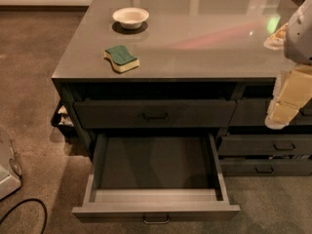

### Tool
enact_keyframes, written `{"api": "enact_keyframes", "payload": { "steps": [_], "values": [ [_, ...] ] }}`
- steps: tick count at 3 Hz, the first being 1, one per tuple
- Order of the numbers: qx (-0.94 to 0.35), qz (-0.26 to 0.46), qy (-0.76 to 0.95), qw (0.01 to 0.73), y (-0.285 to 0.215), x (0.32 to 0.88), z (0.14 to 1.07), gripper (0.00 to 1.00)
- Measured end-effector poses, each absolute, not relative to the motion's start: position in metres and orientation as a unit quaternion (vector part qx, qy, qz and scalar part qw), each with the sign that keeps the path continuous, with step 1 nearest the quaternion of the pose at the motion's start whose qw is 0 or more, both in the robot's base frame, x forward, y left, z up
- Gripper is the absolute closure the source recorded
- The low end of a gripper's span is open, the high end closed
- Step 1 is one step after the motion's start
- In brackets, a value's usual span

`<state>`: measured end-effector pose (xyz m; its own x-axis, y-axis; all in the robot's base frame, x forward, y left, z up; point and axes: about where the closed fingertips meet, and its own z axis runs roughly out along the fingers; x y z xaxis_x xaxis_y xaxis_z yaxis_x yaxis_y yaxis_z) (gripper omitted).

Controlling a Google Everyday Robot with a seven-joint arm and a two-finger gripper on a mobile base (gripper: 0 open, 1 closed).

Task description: Close middle drawer

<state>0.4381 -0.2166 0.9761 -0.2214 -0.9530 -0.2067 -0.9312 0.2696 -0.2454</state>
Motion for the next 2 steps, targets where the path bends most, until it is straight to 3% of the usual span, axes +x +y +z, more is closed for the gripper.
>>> {"api": "enact_keyframes", "payload": {
  "steps": [2],
  "values": [
    [-0.628, -0.012, 0.758, 0.176, -0.186, 0.438, 0.944, 0.0]
  ]
}}
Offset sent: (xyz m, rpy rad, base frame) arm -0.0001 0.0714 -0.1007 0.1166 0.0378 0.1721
